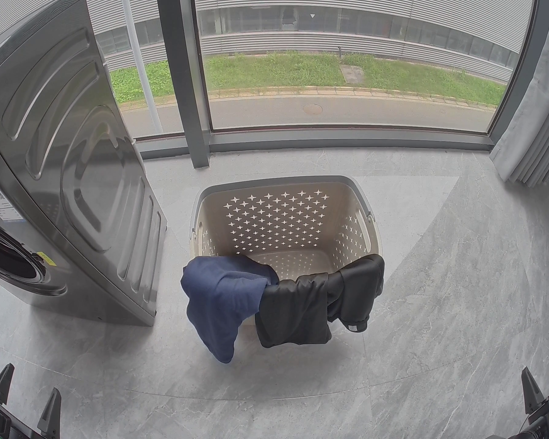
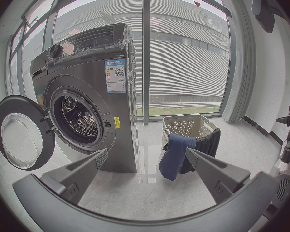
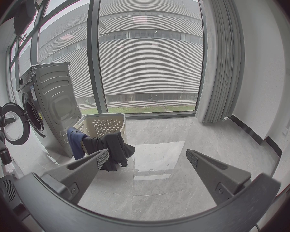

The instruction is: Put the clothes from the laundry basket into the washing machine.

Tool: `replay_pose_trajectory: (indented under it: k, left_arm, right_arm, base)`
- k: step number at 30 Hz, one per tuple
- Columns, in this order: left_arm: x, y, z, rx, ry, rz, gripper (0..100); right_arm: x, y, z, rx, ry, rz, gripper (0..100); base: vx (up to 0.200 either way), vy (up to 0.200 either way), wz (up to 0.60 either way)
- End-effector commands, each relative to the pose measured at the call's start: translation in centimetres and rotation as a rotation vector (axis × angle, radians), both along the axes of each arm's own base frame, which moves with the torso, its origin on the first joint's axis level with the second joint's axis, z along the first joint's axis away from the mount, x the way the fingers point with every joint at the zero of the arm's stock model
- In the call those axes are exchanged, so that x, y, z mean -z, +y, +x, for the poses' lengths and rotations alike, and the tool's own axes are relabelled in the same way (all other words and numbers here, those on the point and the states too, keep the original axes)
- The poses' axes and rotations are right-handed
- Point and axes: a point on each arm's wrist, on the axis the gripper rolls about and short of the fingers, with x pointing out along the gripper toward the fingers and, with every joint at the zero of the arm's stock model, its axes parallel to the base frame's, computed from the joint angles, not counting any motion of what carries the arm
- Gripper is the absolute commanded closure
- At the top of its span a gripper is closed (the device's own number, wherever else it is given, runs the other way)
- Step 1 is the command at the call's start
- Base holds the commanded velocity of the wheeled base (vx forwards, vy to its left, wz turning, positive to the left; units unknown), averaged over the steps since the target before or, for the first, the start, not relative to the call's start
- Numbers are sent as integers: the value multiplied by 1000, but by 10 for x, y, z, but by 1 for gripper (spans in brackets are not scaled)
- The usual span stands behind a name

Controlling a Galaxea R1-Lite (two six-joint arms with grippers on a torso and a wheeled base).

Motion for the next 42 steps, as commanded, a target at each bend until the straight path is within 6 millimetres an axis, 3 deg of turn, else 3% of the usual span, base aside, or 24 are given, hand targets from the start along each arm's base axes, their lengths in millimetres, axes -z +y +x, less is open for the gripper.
replay_pose_trajectory:
  k: [1, 4, 7, 10, 14, 22, 34, 36, 42]
  left_arm:
    - [5, 0, 0, 1, 0, -1, 0]
    - [5, 0, 0, 1, 0, -1, 0]
    - [5, 0, 0, 1, 0, -1, 0]
    - [5, 0, 0, 1, 0, 0, 0]
    - [5, 0, 0, 3, 0, -1, 0]
    - [5, 0, 0, 3, 0, -3, 0]
    - [5, 0, 0, 3, -2, -3, 0]
    - [5, 0, 0, 3, -2, -3, 0]
    - [5, 0, 0, 1, 0, 0, 0]
  right_arm:
    - [3, 0, -1, -8, -7, 7, 0]
    - [2, 0, -1, -22, -16, 11, 0]
    - [-50, 1, -11, -52, -153, 19, 0]
    - [-70, 1, 9, -72, -24, 36, 0]
    - [-69, 3, 63, -89, 270, 66, 0]
    - [-63, 16, 151, -205, 416, 118, 0]
    - [-35, 29, 221, -131, 528, 150, 0]
    - [-27, 35, 237, -139, 542, 142, 0]
    - [-14, 56, 259, -203, 570, 122, 0]
  base:
    - [0, 0, 0]
    - [0, 0, 0]
    - [0, 0, 0]
    - [0, 0, 0]
    - [0, 0, 0]
    - [0, 0, 0]
    - [0, 0, 0]
    - [0, 0, 0]
    - [0, 0, 0]
